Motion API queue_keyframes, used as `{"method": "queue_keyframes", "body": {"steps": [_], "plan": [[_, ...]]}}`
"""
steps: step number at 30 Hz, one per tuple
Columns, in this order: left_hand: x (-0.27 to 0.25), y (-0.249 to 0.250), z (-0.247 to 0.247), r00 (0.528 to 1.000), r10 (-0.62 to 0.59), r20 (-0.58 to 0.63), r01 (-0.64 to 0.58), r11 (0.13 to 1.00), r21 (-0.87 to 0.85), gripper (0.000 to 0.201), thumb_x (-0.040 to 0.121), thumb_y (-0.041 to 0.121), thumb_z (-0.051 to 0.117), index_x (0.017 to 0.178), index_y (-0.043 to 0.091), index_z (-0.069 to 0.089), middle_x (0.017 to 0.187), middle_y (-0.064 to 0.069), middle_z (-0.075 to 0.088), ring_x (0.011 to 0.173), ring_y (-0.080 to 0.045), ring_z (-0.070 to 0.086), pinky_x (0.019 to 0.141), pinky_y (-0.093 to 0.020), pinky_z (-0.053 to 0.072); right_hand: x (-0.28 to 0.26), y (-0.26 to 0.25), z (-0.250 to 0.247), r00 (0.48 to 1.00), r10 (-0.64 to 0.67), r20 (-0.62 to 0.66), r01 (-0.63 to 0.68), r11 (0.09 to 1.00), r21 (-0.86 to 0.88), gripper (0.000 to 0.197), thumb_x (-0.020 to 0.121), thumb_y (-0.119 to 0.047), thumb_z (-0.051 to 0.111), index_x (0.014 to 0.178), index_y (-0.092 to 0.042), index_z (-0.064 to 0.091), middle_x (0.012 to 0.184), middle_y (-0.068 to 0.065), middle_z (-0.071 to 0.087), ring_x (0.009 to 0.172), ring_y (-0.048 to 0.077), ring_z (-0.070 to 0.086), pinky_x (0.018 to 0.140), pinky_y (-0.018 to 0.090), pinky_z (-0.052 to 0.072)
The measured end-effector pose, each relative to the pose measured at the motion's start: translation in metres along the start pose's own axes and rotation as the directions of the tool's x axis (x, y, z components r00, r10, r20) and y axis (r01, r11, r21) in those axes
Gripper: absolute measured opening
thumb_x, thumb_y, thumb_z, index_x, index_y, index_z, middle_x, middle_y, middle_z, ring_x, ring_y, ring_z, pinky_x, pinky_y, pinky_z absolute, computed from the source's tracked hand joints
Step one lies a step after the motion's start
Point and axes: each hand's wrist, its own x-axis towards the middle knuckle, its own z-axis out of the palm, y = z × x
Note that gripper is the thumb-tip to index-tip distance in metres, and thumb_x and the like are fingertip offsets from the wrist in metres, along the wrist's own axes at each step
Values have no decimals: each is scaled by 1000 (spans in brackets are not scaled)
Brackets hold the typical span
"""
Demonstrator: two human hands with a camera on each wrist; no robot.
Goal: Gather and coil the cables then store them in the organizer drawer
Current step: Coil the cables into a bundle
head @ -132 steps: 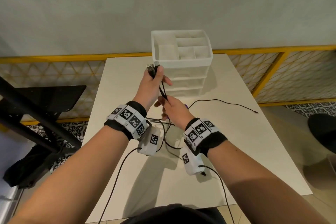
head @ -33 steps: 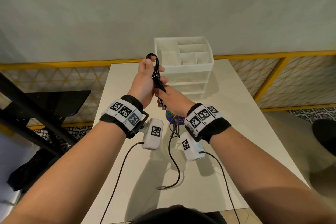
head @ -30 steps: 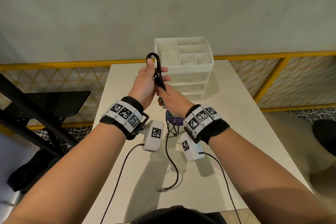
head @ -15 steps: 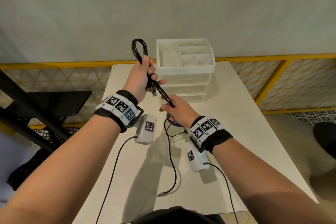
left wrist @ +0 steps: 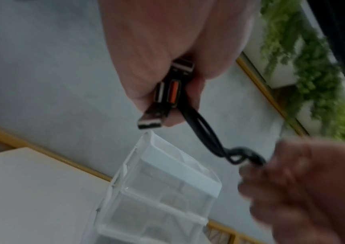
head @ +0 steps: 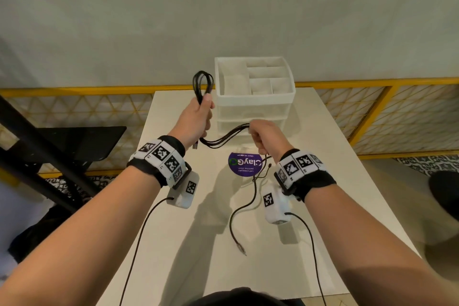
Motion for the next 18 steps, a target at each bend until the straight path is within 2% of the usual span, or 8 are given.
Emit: {"method": "queue_keyframes", "body": {"steps": [3,5,7,10,13,15,16,18], "plan": [[-11,-5,10,992,27,125,-46,988,151,34,90,58,44,93,24,50,64,5,37,51,-12,33,47,-28,30,4,-16,2,998,49,45,-55,986,157,28,83,-15,35,55,-18,34,43,-9,26,37,9,17,38,20,15],[-19,-4,16,977,67,203,-120,958,260,33,87,55,54,97,24,51,66,2,41,56,-14,38,54,-31,36,4,-23,5,999,14,51,-25,978,208,27,85,-17,33,58,-17,37,39,-12,28,36,8,18,40,23,17],[-24,-5,21,961,73,266,-160,934,321,34,84,47,64,105,23,50,72,2,46,62,-12,45,61,-24,40,4,-29,7,1000,-2,29,-4,973,229,26,85,-13,32,60,-15,38,38,-12,30,38,9,21,44,26,19],[-29,-8,26,947,87,309,-196,919,343,28,86,36,66,104,21,50,72,5,47,58,-7,43,49,-9,36,3,-38,12,1000,11,-14,-8,976,218,25,84,-6,33,61,-14,39,36,-9,33,46,14,23,48,29,22],[-28,-11,29,952,86,294,-184,927,327,10,95,30,53,96,20,49,79,2,58,53,0,46,48,-12,35,-2,-41,16,999,-38,-20,40,988,152,25,89,-7,31,66,-12,41,50,-2,38,50,15,30,52,29,28],[-27,-10,31,950,62,306,-150,951,271,6,98,30,46,96,25,46,76,-2,63,46,3,48,50,-20,34,-6,-42,17,992,-126,6,126,992,17,26,92,-6,31,69,-11,43,65,4,43,58,17,38,58,30,35],[-26,-8,31,952,49,301,-122,966,229,6,99,29,44,98,23,45,72,-3,61,43,2,47,49,-22,34,-7,-42,17,987,-158,19,159,987,-37,24,92,-5,30,75,-10,46,73,6,45,63,17,40,61,30,37],[-24,-5,29,960,7,279,-47,990,136,7,100,22,42,102,16,44,66,-3,53,40,1,44,47,-21,32,-6,-41,14,986,-164,20,165,983,-81,20,94,-6,29,102,-8,48,80,1,46,69,13,44,62,26,38]]}}
